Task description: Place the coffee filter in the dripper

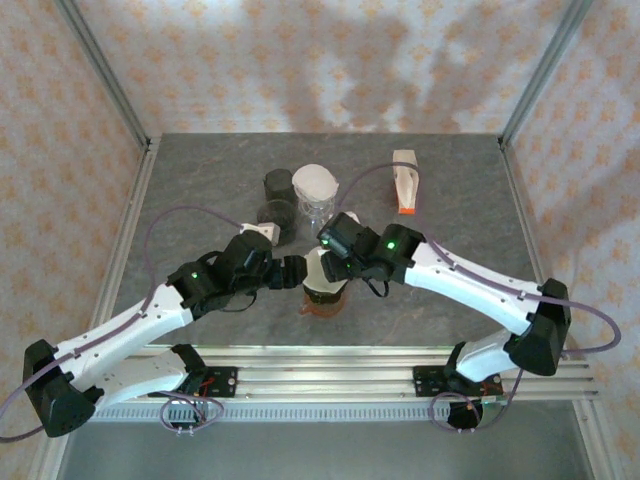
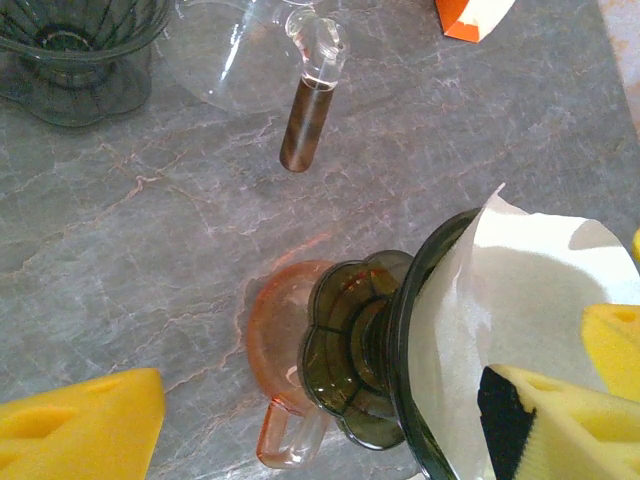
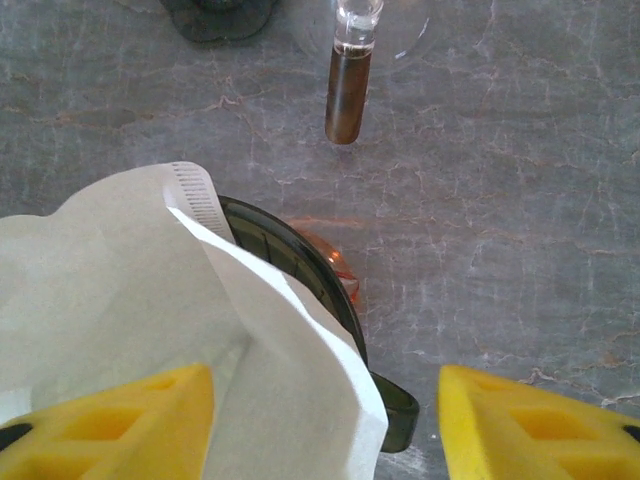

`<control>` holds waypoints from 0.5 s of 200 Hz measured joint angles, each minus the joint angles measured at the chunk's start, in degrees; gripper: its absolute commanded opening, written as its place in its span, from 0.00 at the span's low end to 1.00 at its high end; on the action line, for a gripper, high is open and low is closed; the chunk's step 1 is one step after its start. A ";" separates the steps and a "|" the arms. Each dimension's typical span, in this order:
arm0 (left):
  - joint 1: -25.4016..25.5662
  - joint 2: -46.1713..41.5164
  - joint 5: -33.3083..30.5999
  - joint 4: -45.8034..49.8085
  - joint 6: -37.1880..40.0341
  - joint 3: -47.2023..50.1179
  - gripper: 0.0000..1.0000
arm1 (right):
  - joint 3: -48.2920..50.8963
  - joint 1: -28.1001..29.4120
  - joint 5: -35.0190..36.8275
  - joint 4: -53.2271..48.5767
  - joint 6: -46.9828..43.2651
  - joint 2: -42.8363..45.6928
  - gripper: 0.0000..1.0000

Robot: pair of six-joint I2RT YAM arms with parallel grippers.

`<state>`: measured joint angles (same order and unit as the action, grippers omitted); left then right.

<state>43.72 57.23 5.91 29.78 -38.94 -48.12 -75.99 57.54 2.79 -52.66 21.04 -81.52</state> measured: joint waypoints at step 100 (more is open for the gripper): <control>-0.37 -3.65 1.01 -0.76 -0.07 1.60 0.98 | -0.09 0.00 -0.85 0.02 -0.55 -5.38 0.64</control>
<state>43.35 53.58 6.92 29.02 -39.00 -46.52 -76.07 57.54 1.93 -52.64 20.49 -86.89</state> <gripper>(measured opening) 0.979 0.641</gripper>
